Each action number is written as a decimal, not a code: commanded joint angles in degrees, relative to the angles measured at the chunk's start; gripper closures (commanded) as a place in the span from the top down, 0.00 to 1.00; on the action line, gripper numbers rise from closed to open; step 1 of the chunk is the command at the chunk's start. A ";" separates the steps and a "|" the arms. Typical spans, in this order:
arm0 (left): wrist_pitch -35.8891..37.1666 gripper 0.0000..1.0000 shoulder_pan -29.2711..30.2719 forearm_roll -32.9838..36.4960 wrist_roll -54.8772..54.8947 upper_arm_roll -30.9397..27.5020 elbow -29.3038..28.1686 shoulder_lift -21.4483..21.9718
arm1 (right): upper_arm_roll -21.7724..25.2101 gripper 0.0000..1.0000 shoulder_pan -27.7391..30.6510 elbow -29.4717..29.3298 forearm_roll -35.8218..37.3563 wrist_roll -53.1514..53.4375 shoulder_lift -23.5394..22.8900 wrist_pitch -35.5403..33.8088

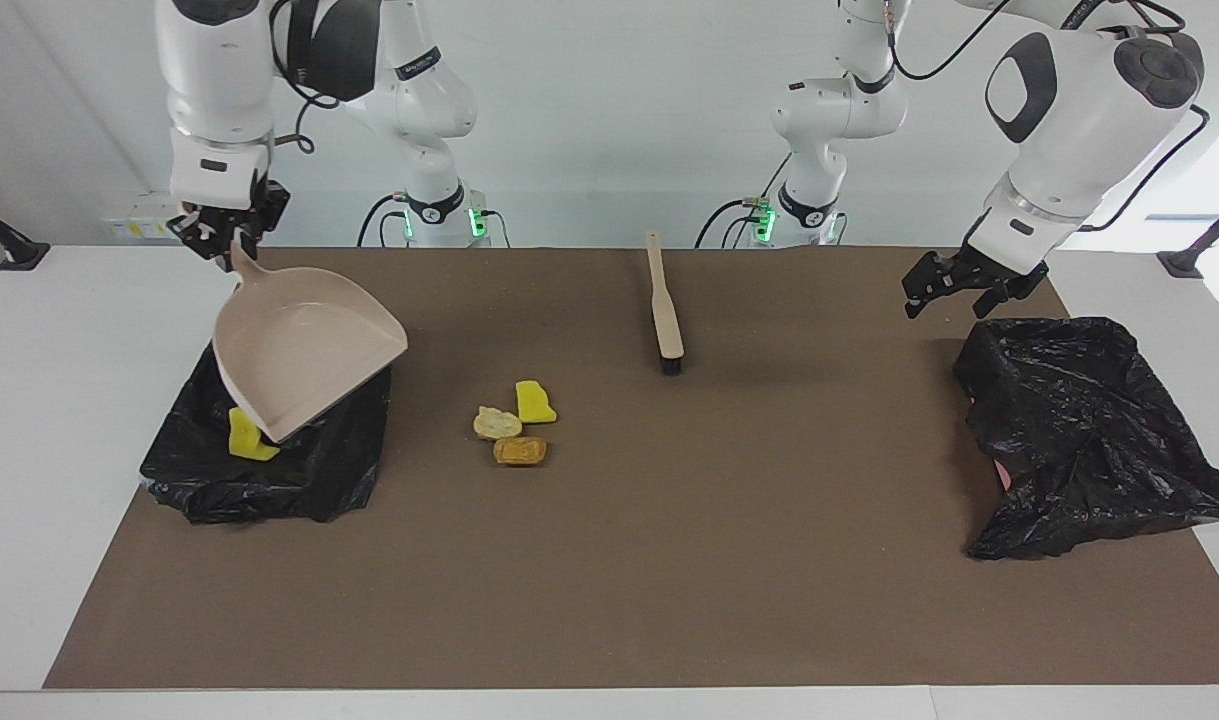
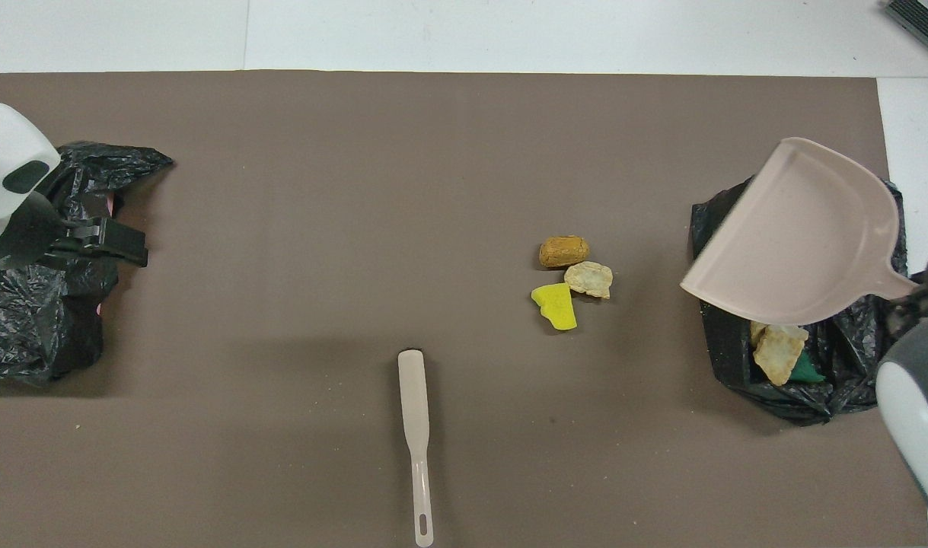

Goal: Sweep and dump trash in bin

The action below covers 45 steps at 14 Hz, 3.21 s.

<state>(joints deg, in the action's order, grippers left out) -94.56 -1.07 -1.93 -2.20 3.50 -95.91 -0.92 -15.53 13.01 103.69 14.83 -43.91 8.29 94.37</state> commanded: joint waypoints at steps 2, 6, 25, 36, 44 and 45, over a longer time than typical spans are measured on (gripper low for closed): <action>1.57 1.00 0.28 1.14 -0.09 0.37 0.20 1.36 | -2.75 0.00 -5.94 -0.68 -9.20 23.61 -3.08 0.19; 1.91 1.00 0.37 1.05 0.43 0.19 0.46 1.71 | -2.84 0.00 -16.67 -7.08 -10.62 49.31 -15.03 5.56; 3.33 1.00 0.10 1.14 2.37 -0.07 -2.17 4.61 | -2.66 0.87 -34.45 -18.79 -3.94 82.76 -40.20 29.03; -3.95 1.00 -4.37 1.05 1.58 0.45 -4.54 3.38 | -7.41 1.00 -36.73 3.51 -12.53 80.75 -17.01 22.17; -13.19 1.00 -14.20 -0.79 -2.54 0.54 -4.20 -5.66 | -7.41 1.00 -44.55 22.59 -18.43 79.32 -12.25 35.70; -14.15 1.00 -15.96 -0.62 -3.77 0.63 -3.24 -8.11 | -7.32 1.00 -45.26 23.30 -18.43 80.37 -12.25 36.23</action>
<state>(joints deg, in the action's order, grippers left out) -106.71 -13.95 -2.20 -3.89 4.88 -100.34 -5.99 -23.20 -31.58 122.56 -1.85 36.71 -7.48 128.27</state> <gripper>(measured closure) 0.000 0.000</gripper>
